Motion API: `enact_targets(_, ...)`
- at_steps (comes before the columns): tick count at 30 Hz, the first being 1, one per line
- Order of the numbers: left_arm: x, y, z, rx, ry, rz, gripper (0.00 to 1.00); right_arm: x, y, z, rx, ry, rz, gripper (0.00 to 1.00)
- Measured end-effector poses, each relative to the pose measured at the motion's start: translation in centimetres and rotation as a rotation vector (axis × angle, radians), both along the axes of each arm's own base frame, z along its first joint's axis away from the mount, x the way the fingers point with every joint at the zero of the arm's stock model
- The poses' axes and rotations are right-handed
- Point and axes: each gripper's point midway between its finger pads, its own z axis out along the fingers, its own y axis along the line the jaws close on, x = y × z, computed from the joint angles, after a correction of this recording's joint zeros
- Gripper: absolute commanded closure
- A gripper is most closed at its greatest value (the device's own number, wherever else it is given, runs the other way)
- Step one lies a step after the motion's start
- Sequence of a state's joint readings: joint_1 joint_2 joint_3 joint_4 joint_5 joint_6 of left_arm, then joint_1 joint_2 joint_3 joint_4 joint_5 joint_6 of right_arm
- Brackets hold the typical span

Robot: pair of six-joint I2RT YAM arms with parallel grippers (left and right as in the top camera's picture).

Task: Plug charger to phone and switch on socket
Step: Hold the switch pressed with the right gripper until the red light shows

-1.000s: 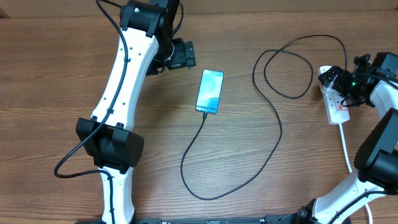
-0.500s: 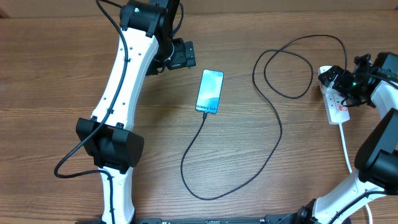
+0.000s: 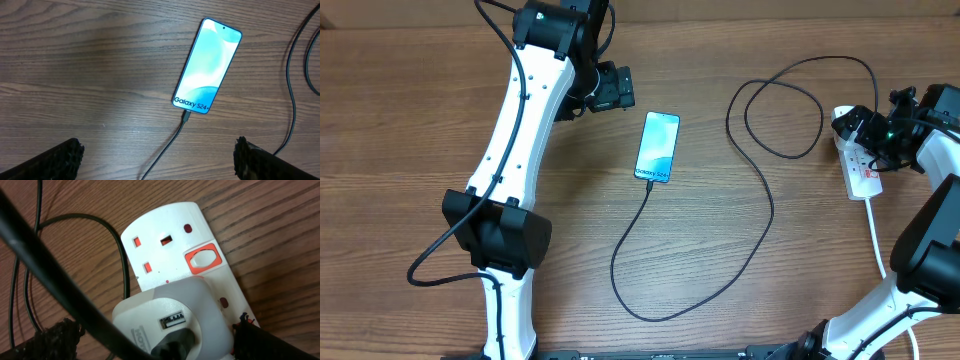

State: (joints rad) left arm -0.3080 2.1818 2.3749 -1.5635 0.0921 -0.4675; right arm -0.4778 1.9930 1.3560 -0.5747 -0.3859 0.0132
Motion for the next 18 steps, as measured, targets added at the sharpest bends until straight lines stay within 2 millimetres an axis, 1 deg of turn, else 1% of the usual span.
enact_targets(10,0.00,0.00,0.00,0.000,0.000,0.000,0.00,-0.07,0.55,0.21,0.027,-0.002,0.016,0.00)
enact_targets(18,0.00,0.00,0.00,0.000,0.000,0.000,0.00,-0.10,0.54,0.19,0.028,0.000,0.016,0.00)
